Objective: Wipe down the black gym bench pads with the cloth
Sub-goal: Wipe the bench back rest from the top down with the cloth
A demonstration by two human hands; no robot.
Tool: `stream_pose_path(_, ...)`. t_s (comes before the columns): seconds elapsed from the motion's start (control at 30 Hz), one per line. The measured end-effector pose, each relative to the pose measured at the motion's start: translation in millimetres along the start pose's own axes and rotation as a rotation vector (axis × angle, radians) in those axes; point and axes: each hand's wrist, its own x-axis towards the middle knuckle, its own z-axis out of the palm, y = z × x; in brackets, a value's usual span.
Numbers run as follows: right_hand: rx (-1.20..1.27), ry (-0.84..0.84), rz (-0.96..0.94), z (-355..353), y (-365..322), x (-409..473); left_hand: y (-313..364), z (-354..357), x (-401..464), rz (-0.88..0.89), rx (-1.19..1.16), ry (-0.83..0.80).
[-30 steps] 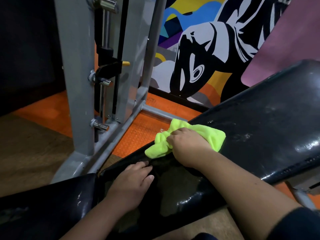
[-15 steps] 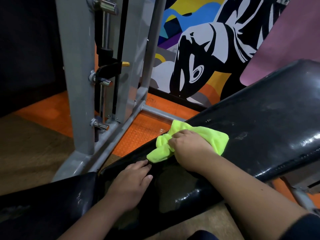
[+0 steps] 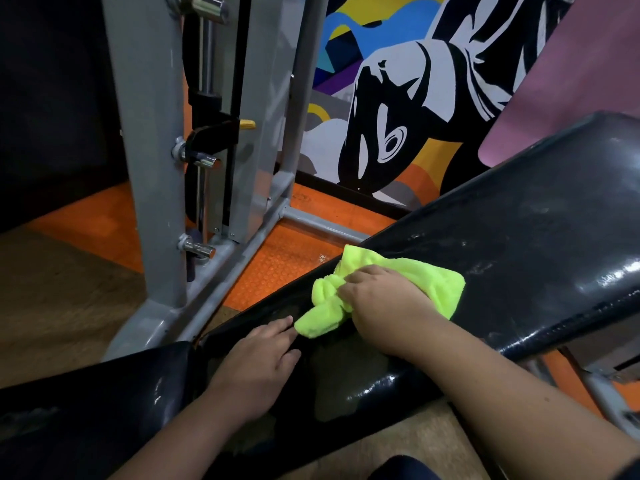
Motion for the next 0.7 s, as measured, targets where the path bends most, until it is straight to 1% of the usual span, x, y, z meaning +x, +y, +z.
stream_pose_path(0.1,0.0,-0.022,-0.05,6,-6,-8,-1,1,0,-0.006,0.0,-0.008)
stream_pose_path(0.17,0.023,-0.038,-0.047,5,-3,-16,-2,2,-2,-0.02,-0.013,-0.013)
stream_pose_path(0.27,0.02,0.021,-0.015,4,-3,-10,-1,2,-1,-0.025,-0.024,-0.001)
stream_pose_path(0.37,-0.001,0.007,-0.049,9,-9,-14,0,2,0,-0.013,-0.004,0.002)
stream_pose_path(0.43,0.019,-0.015,-0.036,8,-7,-21,-2,4,-1,-0.018,-0.002,-0.002)
stream_pose_path(0.57,0.002,0.042,-0.006,6,-10,-12,-1,3,-1,-0.017,0.0,0.002)
stream_pose_path(0.63,-0.013,0.015,-0.046,9,-13,-18,0,2,-1,-0.015,0.01,0.003)
stream_pose_path(0.7,0.014,-0.01,-0.045,8,-9,-28,1,3,-2,-0.018,0.013,-0.003)
